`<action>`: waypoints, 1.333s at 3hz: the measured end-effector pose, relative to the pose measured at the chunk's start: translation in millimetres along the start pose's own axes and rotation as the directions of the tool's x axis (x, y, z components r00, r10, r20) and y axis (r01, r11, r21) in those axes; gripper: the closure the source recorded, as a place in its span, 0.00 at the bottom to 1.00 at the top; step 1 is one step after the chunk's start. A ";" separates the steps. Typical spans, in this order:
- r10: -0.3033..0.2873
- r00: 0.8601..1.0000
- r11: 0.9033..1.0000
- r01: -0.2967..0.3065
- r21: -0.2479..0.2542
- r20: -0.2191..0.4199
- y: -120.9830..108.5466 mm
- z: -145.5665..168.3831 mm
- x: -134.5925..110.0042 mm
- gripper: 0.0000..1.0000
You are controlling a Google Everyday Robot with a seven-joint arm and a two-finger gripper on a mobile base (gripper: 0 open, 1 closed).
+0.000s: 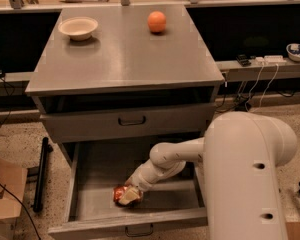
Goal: Pick coke can from middle drawer and place on counter
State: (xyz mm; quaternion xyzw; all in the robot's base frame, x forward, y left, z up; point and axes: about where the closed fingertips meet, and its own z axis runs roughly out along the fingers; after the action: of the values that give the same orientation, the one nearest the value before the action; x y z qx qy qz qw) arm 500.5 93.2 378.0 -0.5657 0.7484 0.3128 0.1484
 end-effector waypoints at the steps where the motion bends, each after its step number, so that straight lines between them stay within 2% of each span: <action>1: -0.036 0.999 0.999 0.035 0.024 0.028 12.1 -13.8 -16.8 0.64; 2: -0.118 0.981 0.990 0.105 0.091 0.156 35.7 -54.5 -53.6 0.96; 3: -0.209 0.930 0.976 0.177 0.130 0.301 62.2 -95.1 -84.8 1.00; 4: -0.350 0.839 0.936 0.294 0.196 0.415 97.8 -170.4 -130.6 1.00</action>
Offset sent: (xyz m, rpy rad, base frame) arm -0.0106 -0.0032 0.1484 0.2615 -0.2914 -0.0699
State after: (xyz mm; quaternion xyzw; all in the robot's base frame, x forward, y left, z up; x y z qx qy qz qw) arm 472.3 99.4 612.2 -0.5868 0.6067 0.3568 0.4003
